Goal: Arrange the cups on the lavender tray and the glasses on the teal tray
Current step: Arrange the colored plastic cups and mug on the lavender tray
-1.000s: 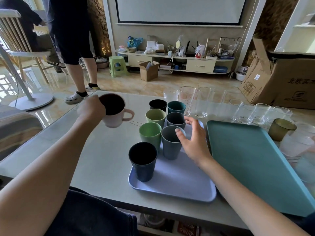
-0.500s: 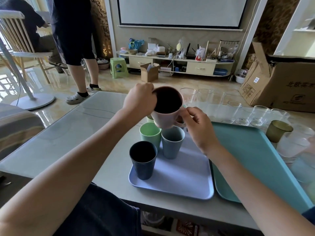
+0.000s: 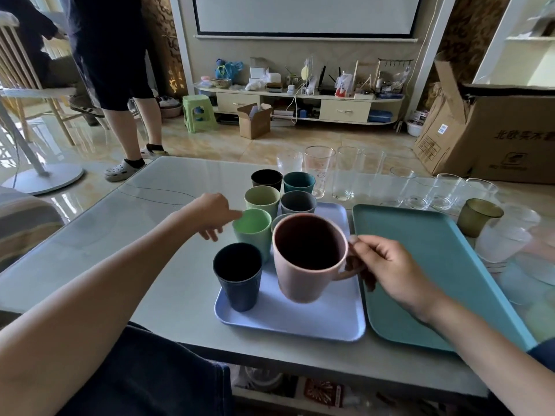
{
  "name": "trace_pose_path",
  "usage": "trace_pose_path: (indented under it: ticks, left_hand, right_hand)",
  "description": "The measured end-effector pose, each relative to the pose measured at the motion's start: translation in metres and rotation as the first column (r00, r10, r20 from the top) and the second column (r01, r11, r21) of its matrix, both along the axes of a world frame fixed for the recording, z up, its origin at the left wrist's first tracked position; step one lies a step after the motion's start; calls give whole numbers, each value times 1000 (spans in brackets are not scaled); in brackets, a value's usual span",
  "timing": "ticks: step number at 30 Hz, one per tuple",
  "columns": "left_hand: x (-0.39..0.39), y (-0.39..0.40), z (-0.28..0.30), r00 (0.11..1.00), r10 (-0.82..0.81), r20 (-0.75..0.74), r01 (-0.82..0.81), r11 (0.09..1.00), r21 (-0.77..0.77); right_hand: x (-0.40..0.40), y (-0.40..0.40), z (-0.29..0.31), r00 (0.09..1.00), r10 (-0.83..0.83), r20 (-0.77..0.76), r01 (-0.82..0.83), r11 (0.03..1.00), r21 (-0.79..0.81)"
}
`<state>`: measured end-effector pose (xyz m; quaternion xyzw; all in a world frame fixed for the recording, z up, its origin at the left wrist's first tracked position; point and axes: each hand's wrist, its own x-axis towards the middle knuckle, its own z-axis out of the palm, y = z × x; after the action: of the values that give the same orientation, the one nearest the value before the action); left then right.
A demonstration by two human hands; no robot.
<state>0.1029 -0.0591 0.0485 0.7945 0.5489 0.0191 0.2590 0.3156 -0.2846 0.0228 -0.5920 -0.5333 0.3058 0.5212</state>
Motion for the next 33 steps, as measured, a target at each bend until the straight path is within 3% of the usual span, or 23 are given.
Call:
trace_pose_path:
  ticks: [3,9,33]
  left_hand:
    - [6,-2,-13,999,-18,-31,15,995,-100]
    - [20,2,-17,1000,3,3,-3,997,-76]
    - [17,9,-17,999,31,17,-28,990,-141]
  right_hand:
    - [8,-8,-25,1000,30,-5,-30,994,-106]
    - [7,0,-64,1000,4,-4,-5,967,-257]
    - [-10,3,-64,997,-20,-75,-6,944,-330]
